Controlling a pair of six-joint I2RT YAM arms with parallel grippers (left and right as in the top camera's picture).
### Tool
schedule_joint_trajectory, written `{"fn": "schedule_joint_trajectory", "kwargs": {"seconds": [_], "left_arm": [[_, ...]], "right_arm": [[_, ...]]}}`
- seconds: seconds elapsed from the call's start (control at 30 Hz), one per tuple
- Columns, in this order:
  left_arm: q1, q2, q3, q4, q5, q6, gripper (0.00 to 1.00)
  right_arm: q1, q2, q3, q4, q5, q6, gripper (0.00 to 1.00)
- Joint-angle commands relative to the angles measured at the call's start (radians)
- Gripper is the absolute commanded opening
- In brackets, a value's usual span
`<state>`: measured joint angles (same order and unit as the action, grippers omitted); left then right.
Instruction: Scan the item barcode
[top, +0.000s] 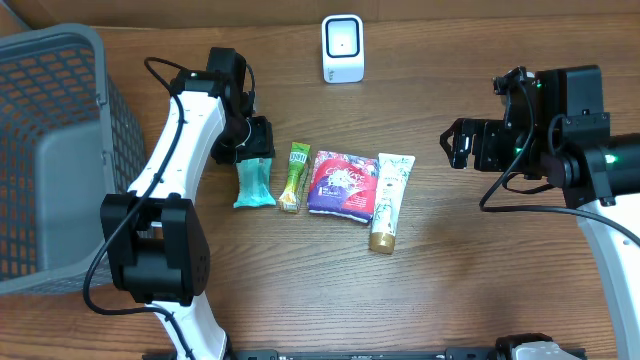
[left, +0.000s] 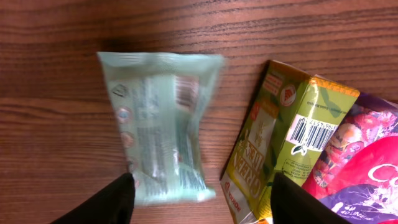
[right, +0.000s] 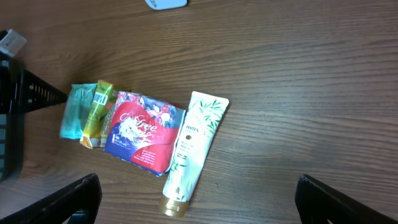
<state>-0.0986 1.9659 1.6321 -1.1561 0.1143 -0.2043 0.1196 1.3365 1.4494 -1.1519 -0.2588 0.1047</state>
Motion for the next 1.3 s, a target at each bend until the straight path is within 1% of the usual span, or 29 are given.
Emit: {"fn": "schedule_joint_trajectory", "kwargs": {"seconds": [0.0, 0.23, 0.4, 0.9, 1.27], "left_arm": [[0.000, -0.001, 0.045, -0.027, -0.010, -0.002, 0.63], [-0.002, -0.013, 0.269, -0.180, -0.010, 0.002, 0.63], [-0.002, -0.074, 0.368, -0.233, -0.010, 0.002, 0.63], [-0.002, -0.405, 0.378, -0.266, -0.022, 0.002, 0.64], [-0.002, -0.532, 0.377, -0.325, -0.076, 0.002, 0.65]], "right_arm": [[0.005, -0.001, 0.027, 0.006, -0.005, 0.000, 1.00], [0.005, -0.001, 0.027, 0.006, -0.005, 0.000, 1.00], [0.005, -0.001, 0.027, 0.006, -0.005, 0.000, 1.00], [0.005, -0.001, 0.027, 0.006, -0.005, 0.000, 1.00], [0.005, -0.001, 0.027, 0.006, -0.005, 0.000, 1.00]]}}
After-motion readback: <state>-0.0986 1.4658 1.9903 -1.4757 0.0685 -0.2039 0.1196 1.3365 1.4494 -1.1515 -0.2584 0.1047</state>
